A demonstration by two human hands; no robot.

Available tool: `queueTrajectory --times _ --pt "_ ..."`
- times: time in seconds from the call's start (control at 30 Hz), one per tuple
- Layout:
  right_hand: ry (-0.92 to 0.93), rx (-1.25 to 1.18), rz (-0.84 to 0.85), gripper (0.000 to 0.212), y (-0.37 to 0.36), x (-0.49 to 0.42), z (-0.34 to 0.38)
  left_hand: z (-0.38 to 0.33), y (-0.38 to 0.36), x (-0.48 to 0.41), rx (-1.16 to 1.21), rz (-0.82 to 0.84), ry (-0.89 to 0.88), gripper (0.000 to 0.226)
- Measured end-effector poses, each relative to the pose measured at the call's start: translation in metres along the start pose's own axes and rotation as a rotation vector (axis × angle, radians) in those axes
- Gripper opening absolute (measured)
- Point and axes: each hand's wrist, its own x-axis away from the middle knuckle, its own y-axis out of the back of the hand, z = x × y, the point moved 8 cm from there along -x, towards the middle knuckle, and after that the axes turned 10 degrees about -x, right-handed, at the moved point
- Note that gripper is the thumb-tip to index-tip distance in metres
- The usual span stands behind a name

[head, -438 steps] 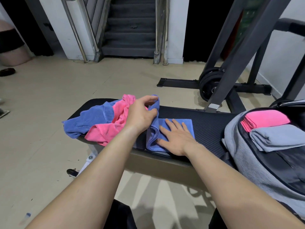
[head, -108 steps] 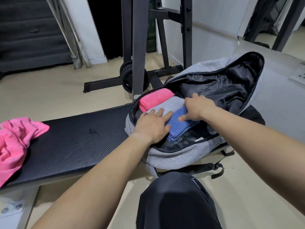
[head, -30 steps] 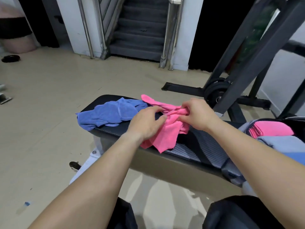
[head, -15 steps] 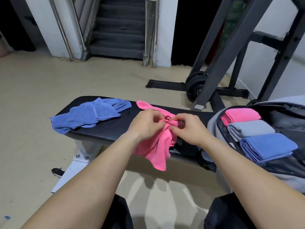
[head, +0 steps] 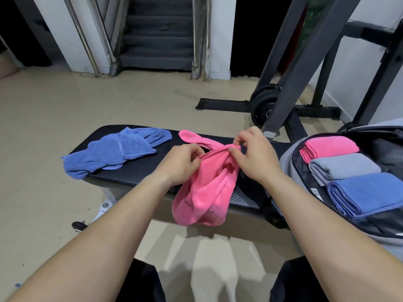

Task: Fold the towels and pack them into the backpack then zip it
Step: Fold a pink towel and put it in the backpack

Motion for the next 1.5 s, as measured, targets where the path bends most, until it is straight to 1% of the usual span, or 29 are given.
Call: queueTrajectory --times 0.23,0.33,0.43,0.5,0.57,0.63,0.7,0.73,0.8,0.83,0.9,0.97,1.0,1.07,1.13,1.2,1.27,1.37,1.43,1.5 --pt "-0.15 0.075 -0.178 0.017 0.018 -0.007 -0.023 0.028 0.012 0.004 -0.099 -0.005 0.129 0.018" --pt "-0.22 0.075 -0.251 0.016 0.031 -0.006 -0.032 0.048 0.027 0.008 -0.085 -0.078 0.186 0.018" --pt "-0.336 0.064 -0.296 0.014 0.041 -0.002 -0.043 0.064 0.044 0.013 -0.062 -0.174 0.235 0.011" --pt "-0.383 0.047 -0.3 0.013 0.042 0.0 -0.044 0.063 0.051 0.016 0.009 -0.221 0.225 0.009" --pt "-0.334 0.019 -0.259 0.014 0.037 -0.002 -0.034 0.049 0.054 0.016 0.119 -0.24 0.159 0.007" --pt "-0.207 -0.021 -0.153 0.021 0.023 -0.004 -0.011 0.03 0.049 0.015 0.164 -0.213 0.086 0.008" --pt "-0.068 -0.062 -0.032 0.025 0.006 -0.002 0.018 0.015 0.037 0.013 0.193 -0.155 0.035 0.019" --pt "-0.016 -0.101 0.009 0.024 -0.001 0.0 0.03 0.009 0.03 0.012 0.203 -0.113 0.015 0.029" --pt "0.019 -0.2 0.058 0.02 -0.009 0.005 0.045 -0.005 0.018 0.012 0.193 -0.037 -0.048 0.047" --pt "0.012 -0.245 0.079 0.018 -0.012 0.006 0.047 -0.012 0.015 0.012 0.187 -0.014 -0.084 0.047" --pt "-0.006 -0.295 0.104 0.017 -0.014 0.008 0.046 -0.017 0.014 0.012 0.2 -0.015 -0.105 0.03" --pt "-0.002 -0.325 0.122 0.021 -0.013 0.009 0.044 -0.013 0.019 0.01 0.187 -0.053 -0.062 0.011" --pt "0.004 -0.332 0.136 0.023 -0.012 0.009 0.043 -0.011 0.02 0.01 0.17 -0.054 -0.048 0.008" --pt "0.011 -0.296 0.169 0.025 -0.014 0.009 0.041 -0.011 0.024 0.011 0.109 -0.07 -0.052 0.009" --pt "0.019 -0.231 0.207 0.027 -0.016 0.008 0.04 -0.005 0.035 0.011 0.041 -0.157 -0.031 0.008" --pt "0.012 -0.231 0.251 0.023 -0.016 0.007 0.04 0.009 0.051 0.014 -0.014 -0.257 0.034 0.009" --pt "0.041 -0.169 0.267 0.021 -0.014 0.007 0.04 0.025 0.066 0.017 -0.066 -0.344 0.103 0.01" --pt "0.026 -0.12 0.294 0.014 -0.013 0.008 0.038 0.047 0.081 0.023 -0.144 -0.419 0.235 0.015" --pt "-0.03 -0.109 0.278 0.025 -0.007 0.008 0.032 0.059 0.088 0.027 -0.2 -0.446 0.325 0.017" --pt "-0.096 -0.111 0.263 0.029 0.0 0.007 0.024 0.071 0.094 0.03 -0.197 -0.468 0.401 0.017"
